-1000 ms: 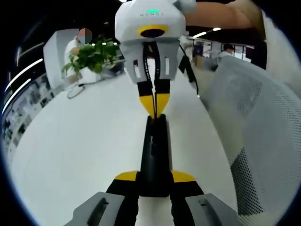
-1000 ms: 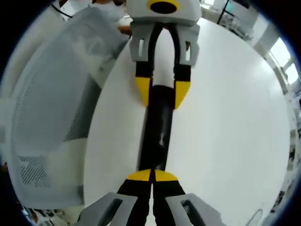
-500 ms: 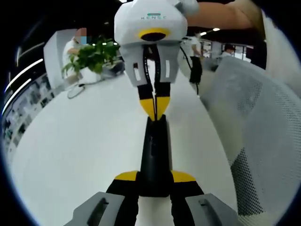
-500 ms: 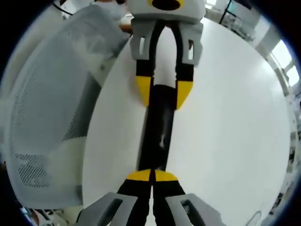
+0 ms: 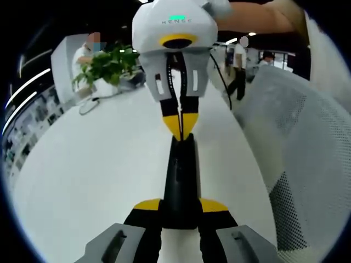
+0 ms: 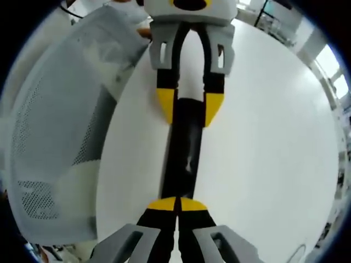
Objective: Press the specified remote control buttons in sequence, fully releasing each button before pressing the next.
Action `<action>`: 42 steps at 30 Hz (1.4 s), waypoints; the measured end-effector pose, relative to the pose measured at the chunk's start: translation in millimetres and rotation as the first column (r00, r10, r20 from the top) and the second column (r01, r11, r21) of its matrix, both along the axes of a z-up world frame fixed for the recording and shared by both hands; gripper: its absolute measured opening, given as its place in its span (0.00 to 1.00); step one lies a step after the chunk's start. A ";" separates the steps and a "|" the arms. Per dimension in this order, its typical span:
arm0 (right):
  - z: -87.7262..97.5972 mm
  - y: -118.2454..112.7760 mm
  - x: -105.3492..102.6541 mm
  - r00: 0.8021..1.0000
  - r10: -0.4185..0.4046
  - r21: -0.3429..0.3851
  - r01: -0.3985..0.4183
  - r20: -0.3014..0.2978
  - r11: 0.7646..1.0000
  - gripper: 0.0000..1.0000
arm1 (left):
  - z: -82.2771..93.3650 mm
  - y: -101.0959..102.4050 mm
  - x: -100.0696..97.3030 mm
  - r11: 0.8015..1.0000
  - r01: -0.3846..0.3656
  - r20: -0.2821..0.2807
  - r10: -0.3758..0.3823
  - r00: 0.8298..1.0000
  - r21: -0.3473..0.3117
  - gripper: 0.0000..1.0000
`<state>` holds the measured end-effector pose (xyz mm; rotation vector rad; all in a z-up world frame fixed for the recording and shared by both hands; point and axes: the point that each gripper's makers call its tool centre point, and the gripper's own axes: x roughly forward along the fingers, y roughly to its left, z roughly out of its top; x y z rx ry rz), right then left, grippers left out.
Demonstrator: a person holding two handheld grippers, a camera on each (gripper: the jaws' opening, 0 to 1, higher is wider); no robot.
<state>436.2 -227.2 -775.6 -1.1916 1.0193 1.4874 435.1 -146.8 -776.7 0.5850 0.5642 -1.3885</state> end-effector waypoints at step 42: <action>14.1 11.6 -5.1 1.000 0.008 0.036 -0.008 -0.004 0.999 0.00 | -0.4 0.6 0.8 1.000 0.002 0.002 -0.002 1.000 0.000 0.23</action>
